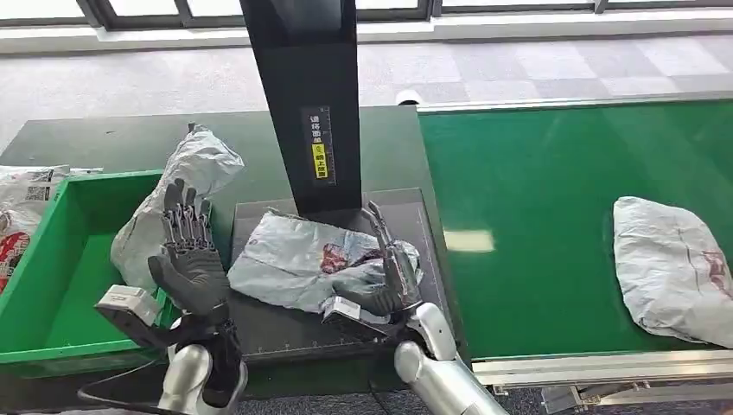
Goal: Moved the parcel from conveyor to table for the left to box.
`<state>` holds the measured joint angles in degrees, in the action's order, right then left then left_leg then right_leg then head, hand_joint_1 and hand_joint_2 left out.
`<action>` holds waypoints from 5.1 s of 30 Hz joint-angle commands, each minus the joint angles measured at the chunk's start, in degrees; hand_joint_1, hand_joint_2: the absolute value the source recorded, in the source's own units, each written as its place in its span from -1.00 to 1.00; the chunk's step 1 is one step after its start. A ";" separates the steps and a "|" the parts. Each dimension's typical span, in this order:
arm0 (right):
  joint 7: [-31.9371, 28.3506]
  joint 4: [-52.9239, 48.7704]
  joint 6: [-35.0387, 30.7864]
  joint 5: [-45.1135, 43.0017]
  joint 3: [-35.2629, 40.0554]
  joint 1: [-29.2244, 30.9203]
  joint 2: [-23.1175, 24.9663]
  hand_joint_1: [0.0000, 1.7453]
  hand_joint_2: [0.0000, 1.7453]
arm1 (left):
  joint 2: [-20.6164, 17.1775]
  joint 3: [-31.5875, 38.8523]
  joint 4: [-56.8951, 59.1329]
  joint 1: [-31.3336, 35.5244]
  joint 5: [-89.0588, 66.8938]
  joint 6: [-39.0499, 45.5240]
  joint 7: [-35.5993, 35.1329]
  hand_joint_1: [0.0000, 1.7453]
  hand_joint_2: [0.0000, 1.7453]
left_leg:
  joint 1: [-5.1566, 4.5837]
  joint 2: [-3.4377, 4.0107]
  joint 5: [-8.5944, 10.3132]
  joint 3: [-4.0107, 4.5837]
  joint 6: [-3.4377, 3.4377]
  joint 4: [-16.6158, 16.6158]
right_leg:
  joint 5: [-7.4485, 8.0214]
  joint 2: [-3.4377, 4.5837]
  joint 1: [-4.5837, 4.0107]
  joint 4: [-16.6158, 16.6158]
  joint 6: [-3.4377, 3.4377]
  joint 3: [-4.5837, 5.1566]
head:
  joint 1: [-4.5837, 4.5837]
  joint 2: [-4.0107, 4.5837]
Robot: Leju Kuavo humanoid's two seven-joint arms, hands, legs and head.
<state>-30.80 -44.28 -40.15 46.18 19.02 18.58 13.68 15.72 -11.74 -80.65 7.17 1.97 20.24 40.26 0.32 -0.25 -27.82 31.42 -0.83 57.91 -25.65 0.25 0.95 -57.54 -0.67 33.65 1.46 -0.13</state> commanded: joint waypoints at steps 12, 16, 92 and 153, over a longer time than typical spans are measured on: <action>2.65 -39.75 7.24 -7.69 2.07 -21.04 -8.93 -1.00 1.00 | -8.75 -9.96 4.94 -0.36 -19.30 13.31 -1.44 -1.00 -1.00 | -0.02 -0.27 0.03 -0.15 0.02 -0.23 | -0.08 -0.32 -0.01 0.20 0.08 -0.19 | 0.00 0.00; 3.18 -42.55 9.68 -8.86 0.21 -22.79 -9.30 -1.00 1.00 | -8.34 -10.21 5.62 -0.17 -21.27 12.33 -2.80 -1.00 -1.00 | -0.04 -0.28 0.00 -0.05 0.07 -0.14 | -0.10 -0.33 0.02 0.16 0.03 -0.13 | 0.02 0.00; -9.20 -50.88 14.61 -15.25 0.62 -22.82 -7.71 -1.00 1.00 | -3.71 -23.25 48.85 15.84 -69.93 -6.00 -20.52 -1.00 1.00 | -0.07 0.09 0.11 0.26 0.16 -0.09 | 0.18 -0.02 0.04 0.23 -0.04 -0.32 | 0.00 0.00; -9.20 -44.56 14.32 -19.01 4.57 -17.50 -9.54 -1.00 1.00 | -3.58 -14.15 30.10 14.37 -66.20 15.75 -16.14 1.00 1.00 | -0.09 0.24 1.64 2.28 0.10 0.03 | 1.76 0.08 0.04 0.16 0.06 2.19 | 0.02 0.00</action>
<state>-40.02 -92.17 -25.81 27.41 22.38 -0.76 4.76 13.51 -28.87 -51.65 20.91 -64.04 35.98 24.09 0.21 -0.13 -26.13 33.87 -0.72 58.01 -23.88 0.23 1.02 -57.45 -0.65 35.96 1.49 -0.13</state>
